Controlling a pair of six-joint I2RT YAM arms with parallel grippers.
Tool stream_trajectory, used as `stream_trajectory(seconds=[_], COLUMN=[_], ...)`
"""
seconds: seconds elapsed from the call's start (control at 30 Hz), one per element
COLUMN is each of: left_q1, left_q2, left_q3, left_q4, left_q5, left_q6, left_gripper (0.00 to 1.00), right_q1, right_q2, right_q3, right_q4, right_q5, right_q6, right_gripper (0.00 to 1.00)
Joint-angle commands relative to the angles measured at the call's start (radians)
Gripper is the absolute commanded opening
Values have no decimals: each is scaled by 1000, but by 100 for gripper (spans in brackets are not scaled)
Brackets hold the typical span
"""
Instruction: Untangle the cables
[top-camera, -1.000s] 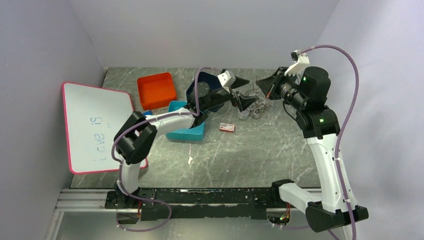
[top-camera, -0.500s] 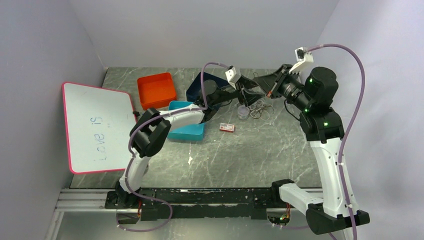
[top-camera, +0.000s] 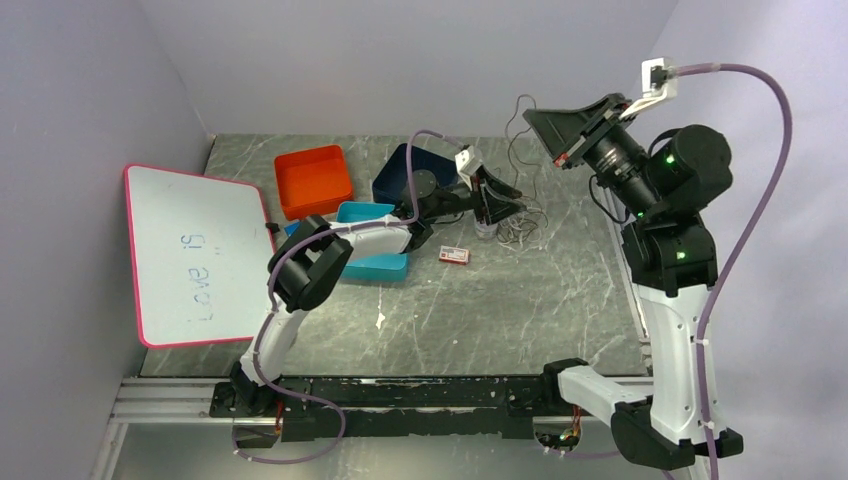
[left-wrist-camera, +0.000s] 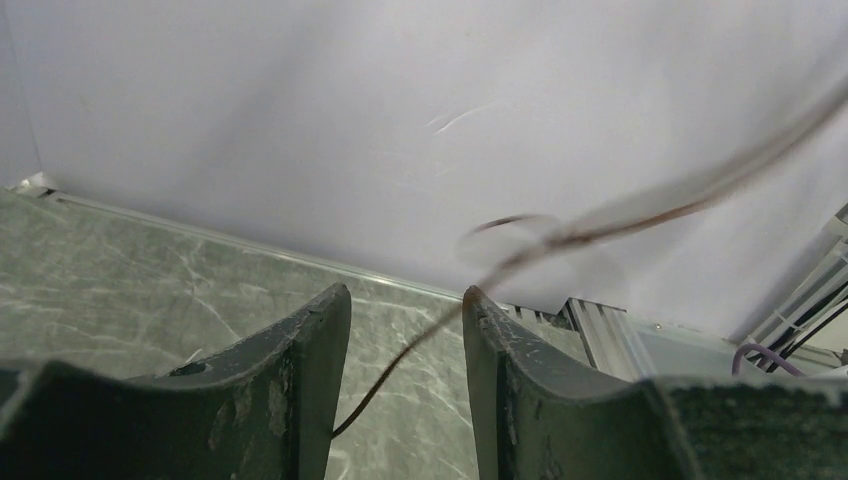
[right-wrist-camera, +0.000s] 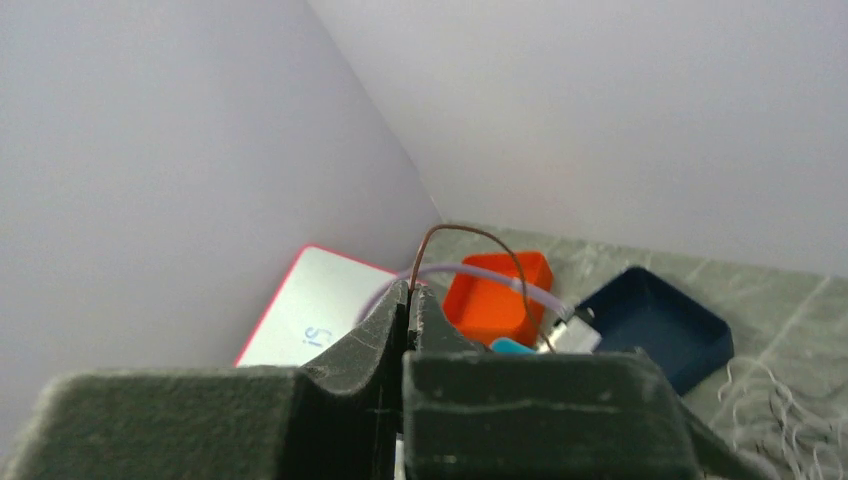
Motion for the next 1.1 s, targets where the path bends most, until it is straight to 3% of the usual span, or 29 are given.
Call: stream_trajectory(seconds=[0.0, 0.23, 0.67, 0.87, 1.07], left_q1=[-1, -5, -17, -3, 33], left_q2=[11, 36, 41, -70, -240], left_q3=[-25, -37, -139, -309, -528], left_q4=[36, 38, 66, 76, 114], left_q5=[1, -2, -18, -76, -133], left_q6=[-8, -14, -29, -21, -20], left_gripper=[50, 50, 46, 53, 65], right_q1=[6, 6, 6, 5, 5], right_q2=[19, 52, 121, 120, 122], right_q3=[82, 157, 346, 371, 430], right_q4=[90, 177, 208, 151, 87], right_q5=[-11, -42, 23, 104, 237], right_q6=[64, 141, 139, 61, -53], right_gripper=[0, 0, 0, 0, 0])
